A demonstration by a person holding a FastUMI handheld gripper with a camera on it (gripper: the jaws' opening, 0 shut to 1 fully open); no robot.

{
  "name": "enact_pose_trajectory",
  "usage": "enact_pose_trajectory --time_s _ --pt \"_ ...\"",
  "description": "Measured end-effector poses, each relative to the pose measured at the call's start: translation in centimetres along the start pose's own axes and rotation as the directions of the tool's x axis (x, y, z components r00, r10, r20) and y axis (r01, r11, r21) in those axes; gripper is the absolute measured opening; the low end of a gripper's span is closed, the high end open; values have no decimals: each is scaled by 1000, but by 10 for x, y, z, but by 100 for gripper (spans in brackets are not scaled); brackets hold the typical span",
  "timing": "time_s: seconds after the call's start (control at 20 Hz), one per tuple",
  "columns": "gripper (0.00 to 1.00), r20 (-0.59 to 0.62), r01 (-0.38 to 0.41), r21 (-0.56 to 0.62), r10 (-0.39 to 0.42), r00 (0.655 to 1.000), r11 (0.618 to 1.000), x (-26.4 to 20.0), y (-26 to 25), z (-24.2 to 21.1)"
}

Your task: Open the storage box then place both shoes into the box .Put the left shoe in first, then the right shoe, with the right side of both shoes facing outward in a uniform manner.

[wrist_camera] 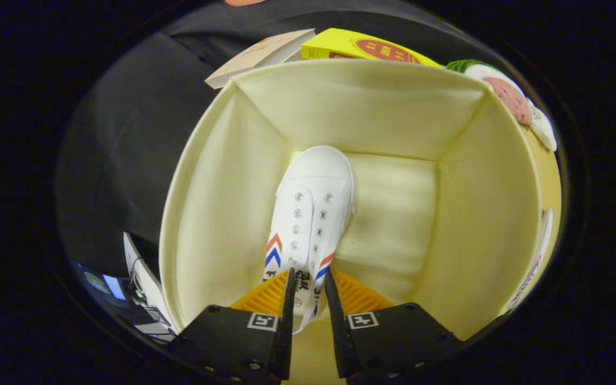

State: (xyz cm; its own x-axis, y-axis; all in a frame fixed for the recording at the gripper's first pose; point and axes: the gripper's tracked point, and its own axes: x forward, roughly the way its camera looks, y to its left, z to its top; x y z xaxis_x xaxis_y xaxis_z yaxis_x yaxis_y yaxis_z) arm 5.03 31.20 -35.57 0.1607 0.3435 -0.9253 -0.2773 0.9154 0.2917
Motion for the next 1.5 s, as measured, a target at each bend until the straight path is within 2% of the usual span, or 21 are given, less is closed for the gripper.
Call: enact_pose_trajectory --time_s 0.1,0.2,0.25,0.3,0.35,0.5,0.7,0.9,1.15,1.5 --pt "58 37 -36 -5 36 999 999 -27 2 4" --pt "82 99 -28 -20 30 995 999 -55 -6 11" --pt "88 132 -25 -33 30 991 999 -70 -10 14" --pt "89 159 -16 -44 22 987 999 -84 -18 16" --pt "98 181 -14 -47 23 983 999 -97 -26 17" --pt "96 219 3 -6 -1 976 1000 -126 -63 15" --pt "96 254 57 79 -76 964 995 -147 -138 7" --pt "96 232 111 160 -147 962 981 -151 -216 -15" --pt "97 175 211 206 -248 953 956 -157 -311 -50" --pt "97 118 335 261 -374 920 905 -162 -423 -81"
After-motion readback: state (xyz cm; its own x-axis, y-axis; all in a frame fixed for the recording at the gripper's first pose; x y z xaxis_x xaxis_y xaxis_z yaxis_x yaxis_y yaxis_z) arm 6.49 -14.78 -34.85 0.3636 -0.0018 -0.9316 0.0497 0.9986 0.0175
